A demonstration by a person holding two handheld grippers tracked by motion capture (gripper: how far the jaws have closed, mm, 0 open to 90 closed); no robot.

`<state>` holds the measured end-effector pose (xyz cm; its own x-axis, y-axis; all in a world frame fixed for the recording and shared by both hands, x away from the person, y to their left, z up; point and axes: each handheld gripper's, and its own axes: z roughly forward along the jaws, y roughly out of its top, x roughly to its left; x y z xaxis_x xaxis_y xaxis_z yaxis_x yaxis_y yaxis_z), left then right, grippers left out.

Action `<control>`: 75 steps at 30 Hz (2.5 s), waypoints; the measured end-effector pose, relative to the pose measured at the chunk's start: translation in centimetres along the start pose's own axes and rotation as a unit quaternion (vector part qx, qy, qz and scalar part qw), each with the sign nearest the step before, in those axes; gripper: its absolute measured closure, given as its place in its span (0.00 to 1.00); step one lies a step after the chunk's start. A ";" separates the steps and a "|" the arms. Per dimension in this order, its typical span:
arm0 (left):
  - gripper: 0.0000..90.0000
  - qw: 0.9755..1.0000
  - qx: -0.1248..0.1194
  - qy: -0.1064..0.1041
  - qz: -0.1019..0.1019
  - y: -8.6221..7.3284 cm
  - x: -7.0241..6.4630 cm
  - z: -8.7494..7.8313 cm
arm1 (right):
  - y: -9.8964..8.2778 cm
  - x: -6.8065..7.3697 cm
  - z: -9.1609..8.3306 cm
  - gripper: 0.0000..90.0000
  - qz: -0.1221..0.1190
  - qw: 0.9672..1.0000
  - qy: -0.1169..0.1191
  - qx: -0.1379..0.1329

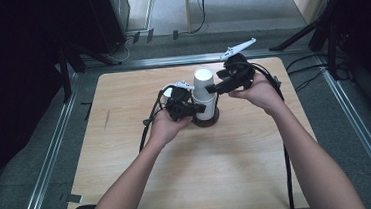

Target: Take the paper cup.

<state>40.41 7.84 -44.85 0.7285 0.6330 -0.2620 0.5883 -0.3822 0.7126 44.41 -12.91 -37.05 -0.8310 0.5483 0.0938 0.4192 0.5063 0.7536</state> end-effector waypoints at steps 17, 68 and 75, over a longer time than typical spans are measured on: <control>0.95 1.000 -0.007 0.009 -0.008 0.0 0.3 -0.1 | 2.9 0.1 3.2 0.25 0.001 0.998 -0.023 0.064; 0.87 1.000 -0.017 0.000 -0.014 -0.6 0.5 0.3 | 7.6 1.5 -2.1 0.37 -0.013 0.998 -0.022 0.055; 0.86 1.000 -0.009 -0.007 -0.010 -0.7 0.7 0.2 | 8.0 2.2 -4.3 0.37 -0.031 0.998 -0.007 0.057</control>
<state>40.58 8.36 -45.65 0.7214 0.6313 -0.2847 0.5965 -0.3575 0.7186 44.37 -10.51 -28.04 -0.8512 0.5233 0.0398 0.4075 0.6113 0.6785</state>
